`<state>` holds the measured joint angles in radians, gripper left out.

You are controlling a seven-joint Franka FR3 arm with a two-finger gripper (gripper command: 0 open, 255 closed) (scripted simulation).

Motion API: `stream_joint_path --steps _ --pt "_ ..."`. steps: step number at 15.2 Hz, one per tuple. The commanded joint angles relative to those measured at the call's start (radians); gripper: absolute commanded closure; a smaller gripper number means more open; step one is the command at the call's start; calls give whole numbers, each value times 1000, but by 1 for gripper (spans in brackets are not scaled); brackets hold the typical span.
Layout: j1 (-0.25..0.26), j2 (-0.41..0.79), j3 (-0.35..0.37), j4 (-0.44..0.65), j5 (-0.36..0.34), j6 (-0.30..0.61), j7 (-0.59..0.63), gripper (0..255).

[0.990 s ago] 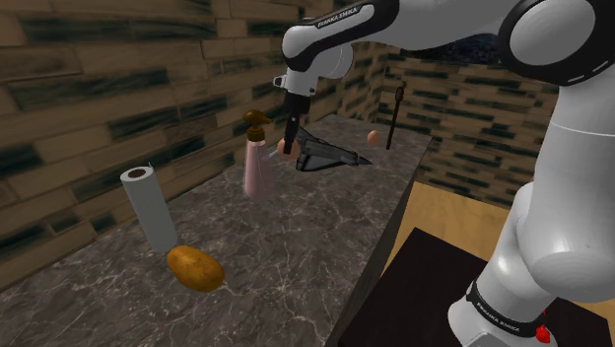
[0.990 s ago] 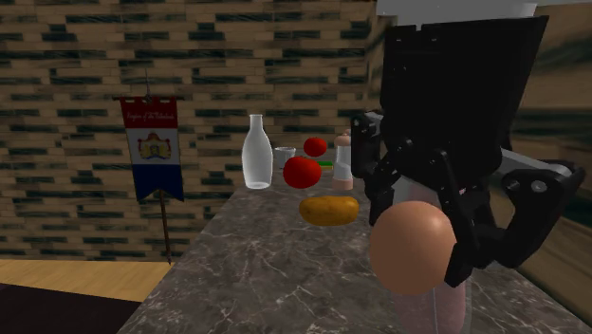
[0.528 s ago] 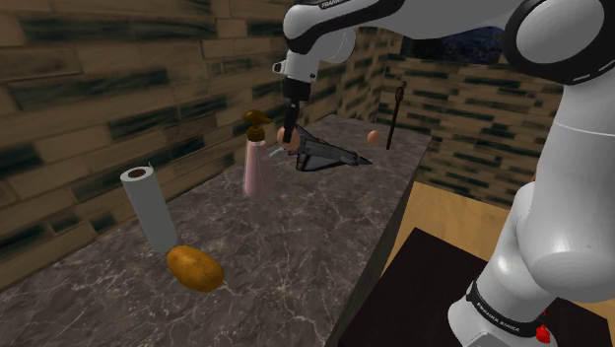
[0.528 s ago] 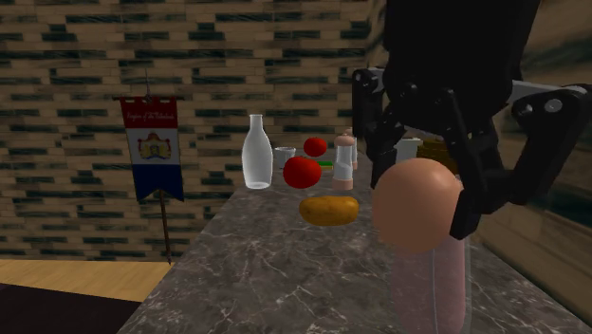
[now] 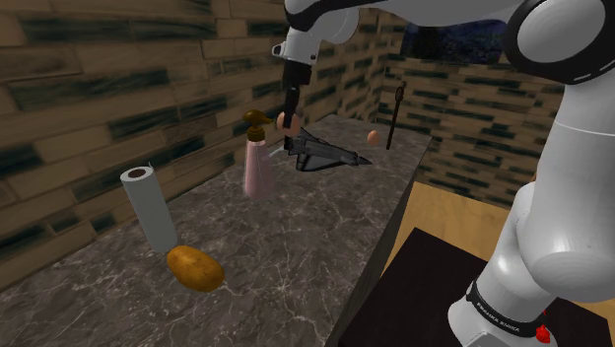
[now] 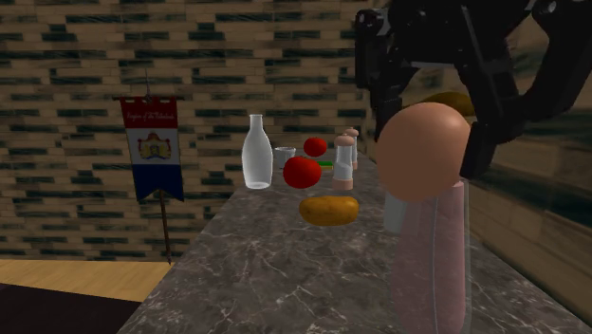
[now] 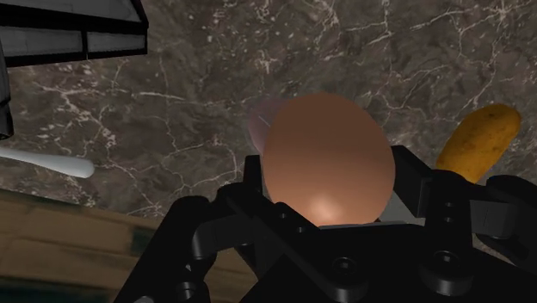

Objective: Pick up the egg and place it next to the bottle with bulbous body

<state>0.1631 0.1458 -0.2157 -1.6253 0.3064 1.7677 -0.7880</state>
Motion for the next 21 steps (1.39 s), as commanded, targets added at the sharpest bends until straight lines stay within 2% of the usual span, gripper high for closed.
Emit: stream_joint_path --steps 1,21 --pt "-1 1 0 26 -1 -25 7 255" --pt "-26 72 -7 386 13 -310 67 255"
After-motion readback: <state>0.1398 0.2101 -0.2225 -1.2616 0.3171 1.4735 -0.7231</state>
